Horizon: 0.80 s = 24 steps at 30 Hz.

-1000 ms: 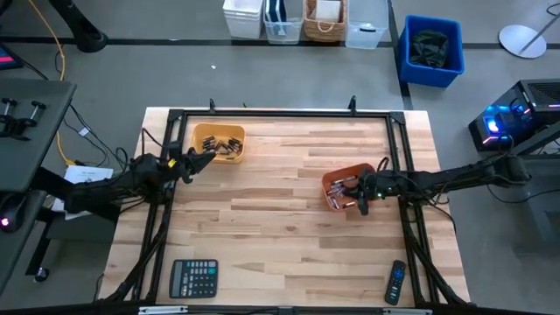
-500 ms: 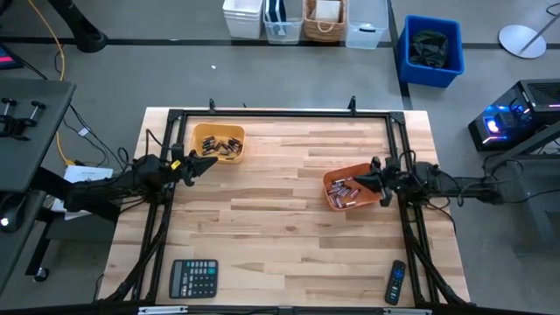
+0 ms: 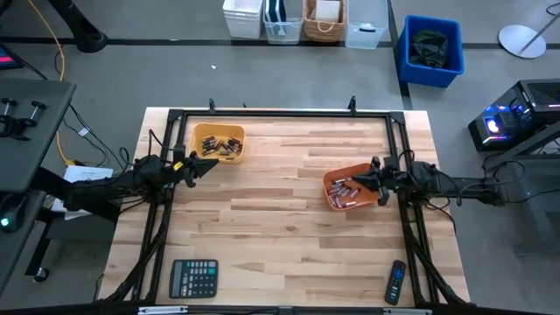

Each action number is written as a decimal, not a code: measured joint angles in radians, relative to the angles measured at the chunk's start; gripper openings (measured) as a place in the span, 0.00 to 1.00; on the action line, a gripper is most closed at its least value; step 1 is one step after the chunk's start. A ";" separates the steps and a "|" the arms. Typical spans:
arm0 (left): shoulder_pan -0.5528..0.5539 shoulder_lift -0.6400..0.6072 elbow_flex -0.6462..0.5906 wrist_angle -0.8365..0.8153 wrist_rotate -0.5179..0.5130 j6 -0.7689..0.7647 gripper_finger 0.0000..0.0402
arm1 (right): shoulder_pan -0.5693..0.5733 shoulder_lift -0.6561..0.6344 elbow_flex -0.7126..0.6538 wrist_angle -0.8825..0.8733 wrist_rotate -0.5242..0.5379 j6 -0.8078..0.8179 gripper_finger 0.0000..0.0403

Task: Sort batteries
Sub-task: Return to Home Position

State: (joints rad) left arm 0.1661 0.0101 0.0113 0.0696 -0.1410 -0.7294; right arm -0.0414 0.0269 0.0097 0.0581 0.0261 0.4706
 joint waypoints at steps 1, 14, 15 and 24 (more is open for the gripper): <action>0.000 0.000 0.000 0.002 0.000 0.000 0.00 | 0.000 0.000 0.000 -0.017 0.000 0.000 0.00; 0.000 0.001 0.000 0.002 0.000 0.000 0.00 | 0.000 0.000 0.000 -0.042 -0.003 0.000 0.00; 0.000 0.001 0.000 0.002 0.000 0.000 0.00 | 0.000 0.000 0.000 -0.042 -0.003 0.000 0.00; 0.000 0.001 0.000 0.002 0.000 0.000 0.00 | 0.000 0.000 0.000 -0.042 -0.004 0.000 0.00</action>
State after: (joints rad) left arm 0.1665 0.0109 0.0113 0.0711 -0.1410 -0.7296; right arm -0.0414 0.0273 0.0097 0.0162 0.0225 0.4709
